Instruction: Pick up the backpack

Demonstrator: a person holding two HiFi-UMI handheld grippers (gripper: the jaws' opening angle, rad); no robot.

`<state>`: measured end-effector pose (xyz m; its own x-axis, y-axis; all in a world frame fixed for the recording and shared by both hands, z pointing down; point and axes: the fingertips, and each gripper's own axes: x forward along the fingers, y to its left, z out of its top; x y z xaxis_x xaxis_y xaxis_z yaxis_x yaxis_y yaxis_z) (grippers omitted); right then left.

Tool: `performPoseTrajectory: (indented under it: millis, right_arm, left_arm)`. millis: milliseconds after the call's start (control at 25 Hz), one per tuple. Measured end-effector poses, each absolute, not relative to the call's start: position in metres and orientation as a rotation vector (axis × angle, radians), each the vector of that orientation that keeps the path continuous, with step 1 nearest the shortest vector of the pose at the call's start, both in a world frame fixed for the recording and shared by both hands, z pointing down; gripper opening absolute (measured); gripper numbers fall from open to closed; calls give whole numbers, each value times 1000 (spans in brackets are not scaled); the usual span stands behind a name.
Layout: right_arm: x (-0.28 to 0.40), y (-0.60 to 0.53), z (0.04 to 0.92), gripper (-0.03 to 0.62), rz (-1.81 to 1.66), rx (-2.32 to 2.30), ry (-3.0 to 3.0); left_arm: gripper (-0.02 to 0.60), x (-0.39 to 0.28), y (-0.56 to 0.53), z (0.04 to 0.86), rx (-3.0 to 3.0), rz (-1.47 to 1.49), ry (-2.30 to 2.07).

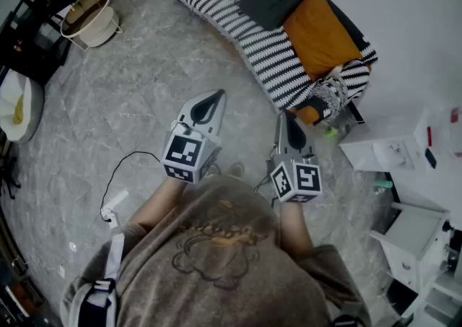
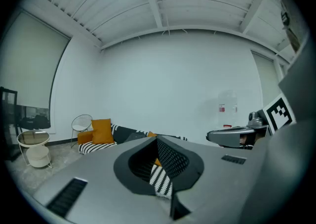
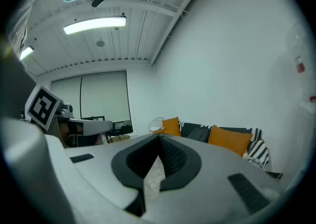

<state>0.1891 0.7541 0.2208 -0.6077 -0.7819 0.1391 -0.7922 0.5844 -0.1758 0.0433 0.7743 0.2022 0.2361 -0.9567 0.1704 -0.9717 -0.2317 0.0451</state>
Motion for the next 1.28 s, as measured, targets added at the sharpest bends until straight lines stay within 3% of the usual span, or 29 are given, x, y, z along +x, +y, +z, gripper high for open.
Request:
performPoseTrajectory:
  millis: [760,1280]
  right_arm:
    - [208,729,229,6,337,1280,-2833]
    - [195,660,236,6,355,1299,-2826]
  left_arm:
    - [0,59,754,207,2308,145,-1936]
    - [0,45,678,213,2322,150,-1942]
